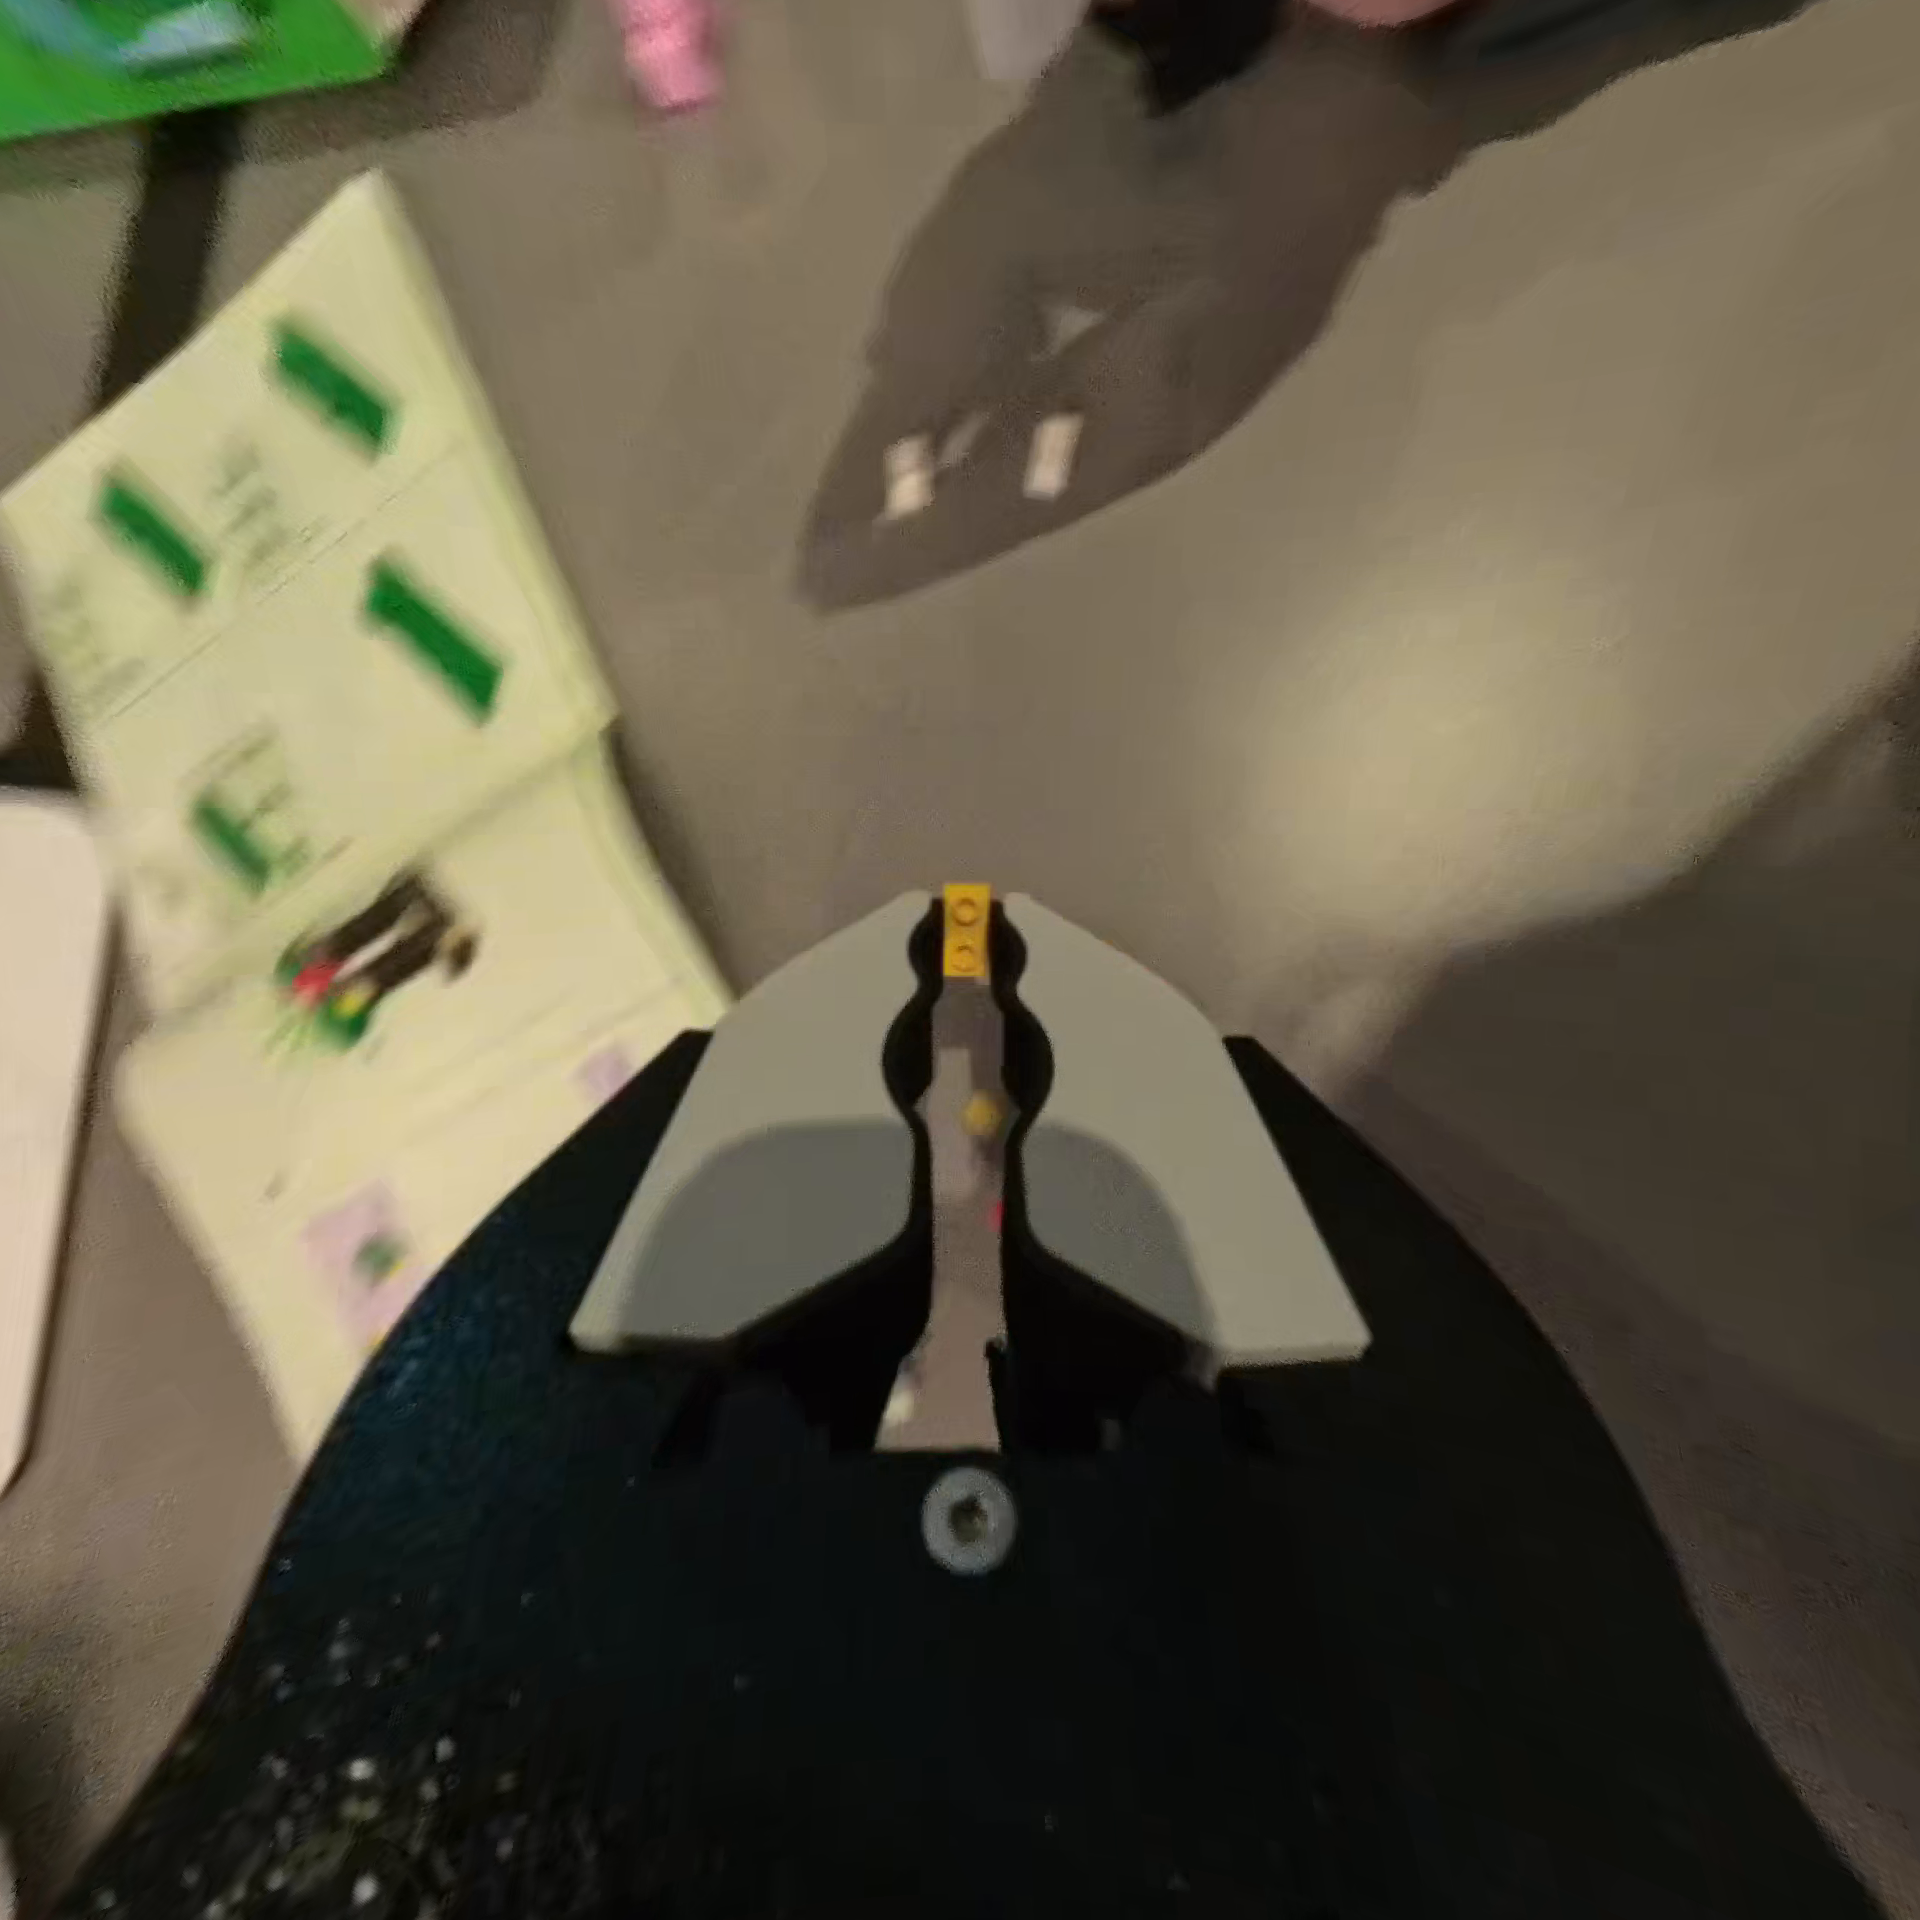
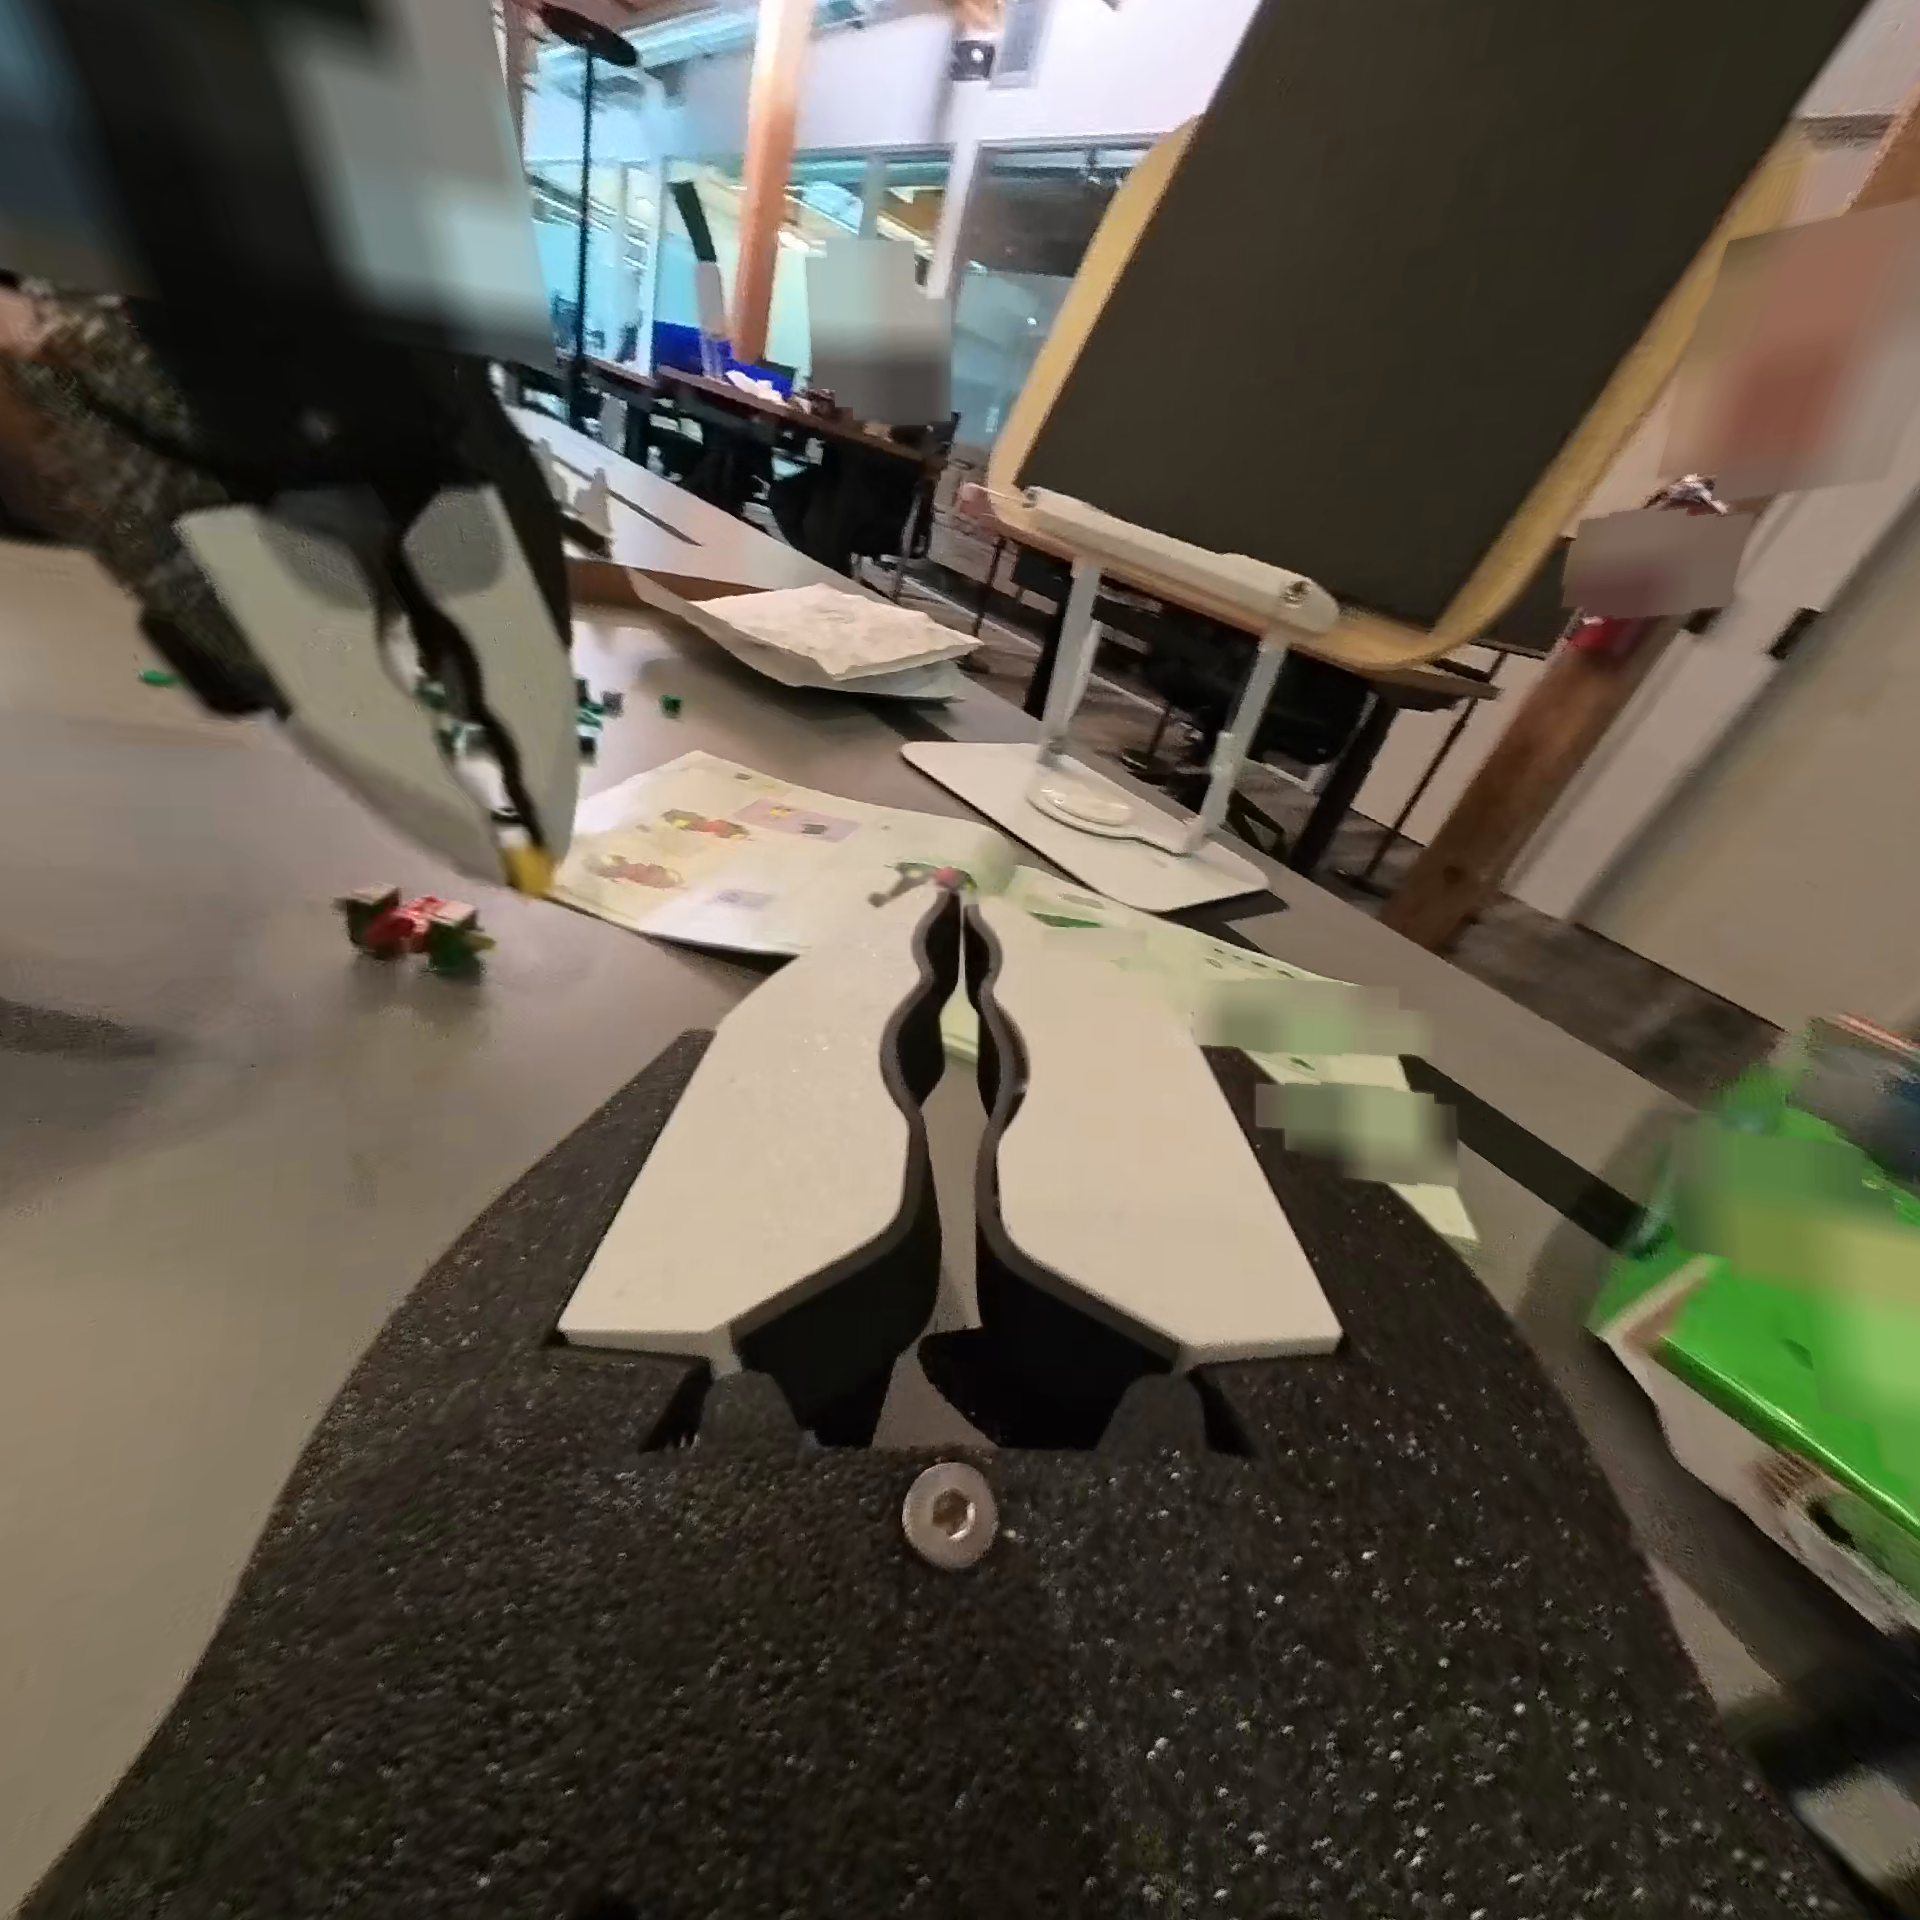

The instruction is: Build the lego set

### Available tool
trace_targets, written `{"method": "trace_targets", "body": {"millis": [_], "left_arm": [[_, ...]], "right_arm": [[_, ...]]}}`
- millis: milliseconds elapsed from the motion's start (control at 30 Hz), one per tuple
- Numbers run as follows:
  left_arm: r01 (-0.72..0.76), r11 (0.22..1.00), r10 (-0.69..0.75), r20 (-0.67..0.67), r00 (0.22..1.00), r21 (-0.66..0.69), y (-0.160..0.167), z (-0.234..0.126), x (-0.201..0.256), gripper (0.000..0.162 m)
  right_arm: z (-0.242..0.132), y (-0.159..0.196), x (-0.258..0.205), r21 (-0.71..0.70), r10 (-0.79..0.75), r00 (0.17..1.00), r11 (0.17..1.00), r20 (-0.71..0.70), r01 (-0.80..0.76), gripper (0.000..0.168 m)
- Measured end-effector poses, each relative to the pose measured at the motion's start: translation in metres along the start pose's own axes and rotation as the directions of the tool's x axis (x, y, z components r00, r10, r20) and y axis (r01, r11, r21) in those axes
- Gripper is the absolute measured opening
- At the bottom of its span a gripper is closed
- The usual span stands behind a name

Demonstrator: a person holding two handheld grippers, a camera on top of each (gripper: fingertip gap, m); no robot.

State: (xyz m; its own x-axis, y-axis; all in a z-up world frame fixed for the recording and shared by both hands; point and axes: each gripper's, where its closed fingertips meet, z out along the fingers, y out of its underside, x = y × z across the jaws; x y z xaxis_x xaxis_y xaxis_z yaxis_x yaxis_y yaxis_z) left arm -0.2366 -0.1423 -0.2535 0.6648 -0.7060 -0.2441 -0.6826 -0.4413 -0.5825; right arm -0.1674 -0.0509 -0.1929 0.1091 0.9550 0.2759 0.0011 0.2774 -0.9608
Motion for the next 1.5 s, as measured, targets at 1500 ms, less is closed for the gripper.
{"method": "trace_targets", "body": {"millis": [1500], "left_arm": [[0.372,0.86,-0.285,0.274,0.918,-0.351,0.24,-0.091,-0.093,0.024]], "right_arm": [[-0.006,0.011,0.011,-0.026,0.111,0.994,0.994,0.004,-0.111,0.0]]}}
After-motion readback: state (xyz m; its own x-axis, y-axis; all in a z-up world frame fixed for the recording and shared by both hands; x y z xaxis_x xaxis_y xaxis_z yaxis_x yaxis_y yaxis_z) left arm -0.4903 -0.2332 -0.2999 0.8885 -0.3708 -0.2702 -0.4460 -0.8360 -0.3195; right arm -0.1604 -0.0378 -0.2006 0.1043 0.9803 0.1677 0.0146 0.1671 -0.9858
